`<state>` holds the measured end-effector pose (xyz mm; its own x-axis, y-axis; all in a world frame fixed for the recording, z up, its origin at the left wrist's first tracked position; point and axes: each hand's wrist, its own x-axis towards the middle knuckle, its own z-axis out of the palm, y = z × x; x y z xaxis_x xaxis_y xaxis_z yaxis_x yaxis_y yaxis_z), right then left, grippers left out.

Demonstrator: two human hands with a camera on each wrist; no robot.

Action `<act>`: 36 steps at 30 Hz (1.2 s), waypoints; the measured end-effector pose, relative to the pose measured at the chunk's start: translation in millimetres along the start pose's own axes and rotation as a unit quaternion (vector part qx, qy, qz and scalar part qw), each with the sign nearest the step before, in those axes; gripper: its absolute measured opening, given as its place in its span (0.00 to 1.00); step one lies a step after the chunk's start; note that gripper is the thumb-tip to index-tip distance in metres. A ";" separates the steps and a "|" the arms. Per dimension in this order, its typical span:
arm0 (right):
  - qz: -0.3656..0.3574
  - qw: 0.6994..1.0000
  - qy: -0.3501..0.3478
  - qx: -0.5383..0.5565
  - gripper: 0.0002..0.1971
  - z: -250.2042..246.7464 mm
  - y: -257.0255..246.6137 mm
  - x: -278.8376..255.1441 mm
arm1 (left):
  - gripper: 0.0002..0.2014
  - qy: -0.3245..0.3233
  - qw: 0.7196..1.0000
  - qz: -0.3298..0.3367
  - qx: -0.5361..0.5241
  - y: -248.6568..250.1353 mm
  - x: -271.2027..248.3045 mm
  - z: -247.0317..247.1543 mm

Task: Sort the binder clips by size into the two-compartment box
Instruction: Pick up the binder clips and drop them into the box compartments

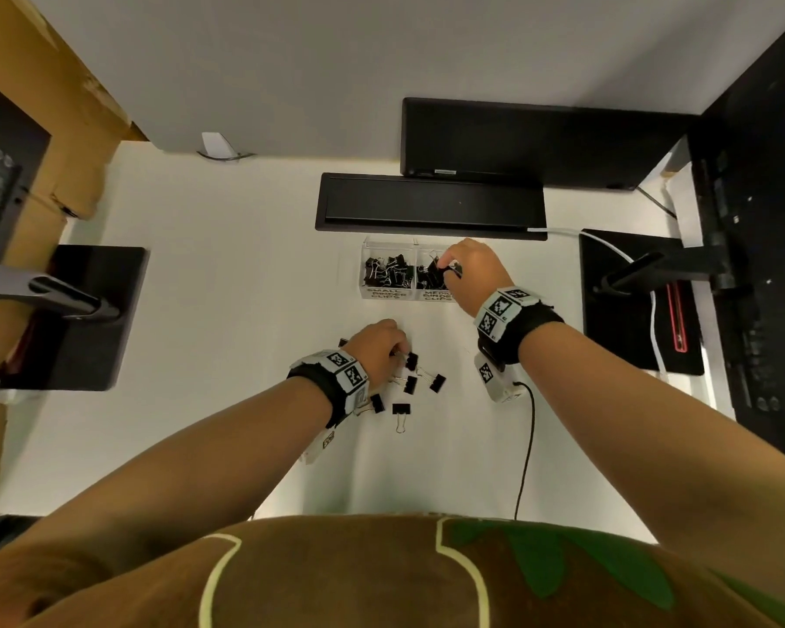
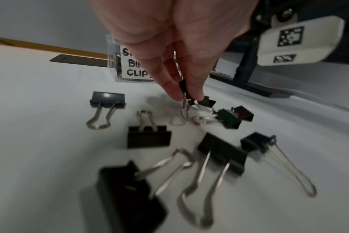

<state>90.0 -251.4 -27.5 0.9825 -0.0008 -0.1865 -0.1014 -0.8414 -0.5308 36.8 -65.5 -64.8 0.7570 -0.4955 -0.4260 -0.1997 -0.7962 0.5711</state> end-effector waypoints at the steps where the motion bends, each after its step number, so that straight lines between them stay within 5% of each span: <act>1: -0.006 1.000 0.006 0.002 0.10 -0.5 0.2 -5.6 | 0.09 0.012 1.000 -0.002 -0.010 1.8 1.3 -2.7; 5: -0.017 1.000 0.002 0.012 0.08 7.6 6.7 -39.3 | 0.07 0.078 0.996 -0.001 -0.052 16.0 11.1 -21.5; 15: -0.012 0.981 -0.193 -0.014 0.15 62.2 27.3 -101.7 | 0.10 0.145 0.989 -0.029 -0.006 55.5 69.3 -69.9; 23: 0.031 0.986 -0.161 -0.006 0.17 63.4 30.2 -106.4 | 0.14 0.115 0.989 -0.035 0.089 66.3 87.3 -56.0; 30: 0.056 0.991 -0.080 0.088 0.15 50.6 34.0 -97.8 | 0.17 0.028 0.980 0.018 0.196 55.0 78.7 -36.6; 36: 0.069 0.990 0.041 0.120 0.11 4.9 18.6 -55.7 | 0.21 0.090 0.961 0.033 0.259 46.0 62.4 -32.7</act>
<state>32.6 -264.4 -31.1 0.9651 -0.1586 -0.2086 -0.2600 -0.6780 -0.6876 95.1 -121.7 -42.1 0.8179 -0.5205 -0.2450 -0.4993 -0.8538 0.1470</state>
